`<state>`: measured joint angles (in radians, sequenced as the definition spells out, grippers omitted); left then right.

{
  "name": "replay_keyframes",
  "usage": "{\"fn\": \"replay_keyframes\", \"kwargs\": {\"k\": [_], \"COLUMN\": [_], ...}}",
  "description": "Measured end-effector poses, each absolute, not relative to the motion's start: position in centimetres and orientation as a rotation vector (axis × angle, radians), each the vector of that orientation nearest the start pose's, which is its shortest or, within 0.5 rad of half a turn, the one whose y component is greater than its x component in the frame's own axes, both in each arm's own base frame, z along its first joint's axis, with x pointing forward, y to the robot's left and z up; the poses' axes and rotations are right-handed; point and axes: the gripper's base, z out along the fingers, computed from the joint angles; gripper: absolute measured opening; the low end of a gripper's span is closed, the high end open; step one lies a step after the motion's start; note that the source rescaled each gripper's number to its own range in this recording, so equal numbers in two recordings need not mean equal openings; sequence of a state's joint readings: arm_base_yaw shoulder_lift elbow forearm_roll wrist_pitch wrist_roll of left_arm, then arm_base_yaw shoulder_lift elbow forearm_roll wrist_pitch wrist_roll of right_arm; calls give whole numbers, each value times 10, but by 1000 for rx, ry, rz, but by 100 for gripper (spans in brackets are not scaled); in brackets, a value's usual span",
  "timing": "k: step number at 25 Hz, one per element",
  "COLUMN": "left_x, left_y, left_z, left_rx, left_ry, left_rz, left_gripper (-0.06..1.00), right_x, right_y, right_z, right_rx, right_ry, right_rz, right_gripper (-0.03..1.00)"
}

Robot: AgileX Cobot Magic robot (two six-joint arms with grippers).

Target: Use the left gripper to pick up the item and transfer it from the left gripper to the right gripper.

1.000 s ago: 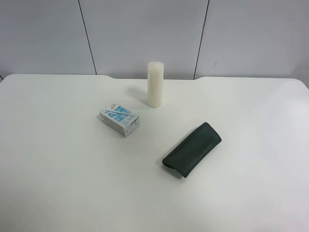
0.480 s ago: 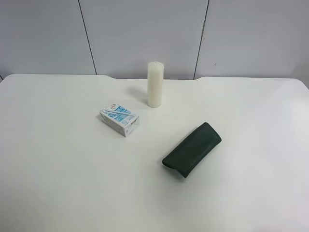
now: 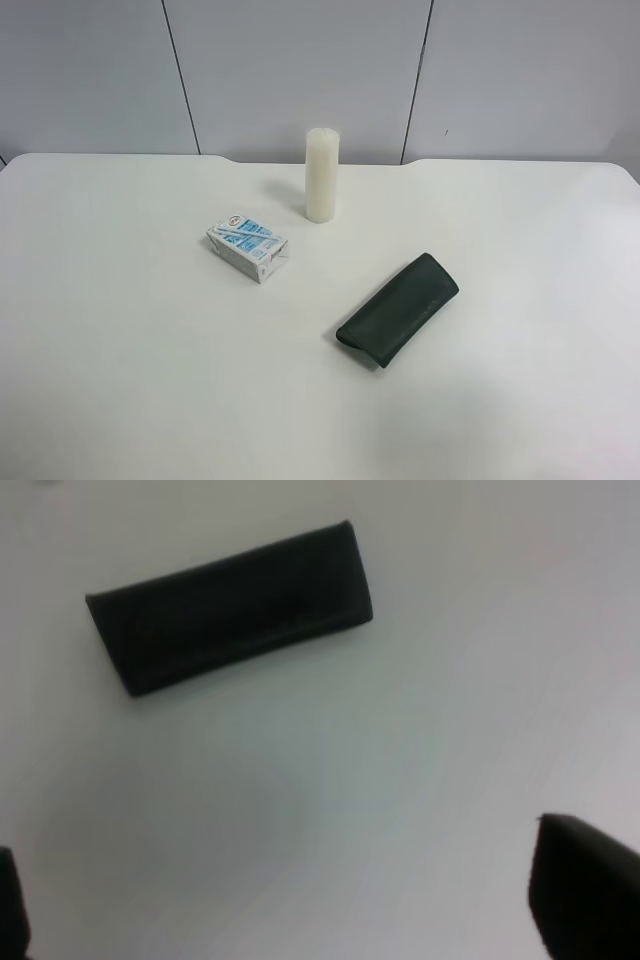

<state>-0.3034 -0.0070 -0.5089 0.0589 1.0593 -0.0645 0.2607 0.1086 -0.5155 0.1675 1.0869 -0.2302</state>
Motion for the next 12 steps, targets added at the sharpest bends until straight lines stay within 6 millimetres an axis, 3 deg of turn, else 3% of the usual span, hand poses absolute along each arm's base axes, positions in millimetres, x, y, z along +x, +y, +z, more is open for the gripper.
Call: {"fn": "replay_keyframes", "kwargs": {"k": [5, 12], "left_x": [-5, -5], "left_y": [7, 7], "left_z": [280, 280], "left_rx": [239, 239], "left_ry": [2015, 2015], "left_rz": [-162, -162], "left_gripper": [99, 99], "right_x": [-6, -4], "right_y": [11, 2], "right_z": [280, 280], "right_rx": [-501, -388], "right_ry": [2016, 2024], "right_rz": [202, 133], "right_gripper": [100, 100]}}
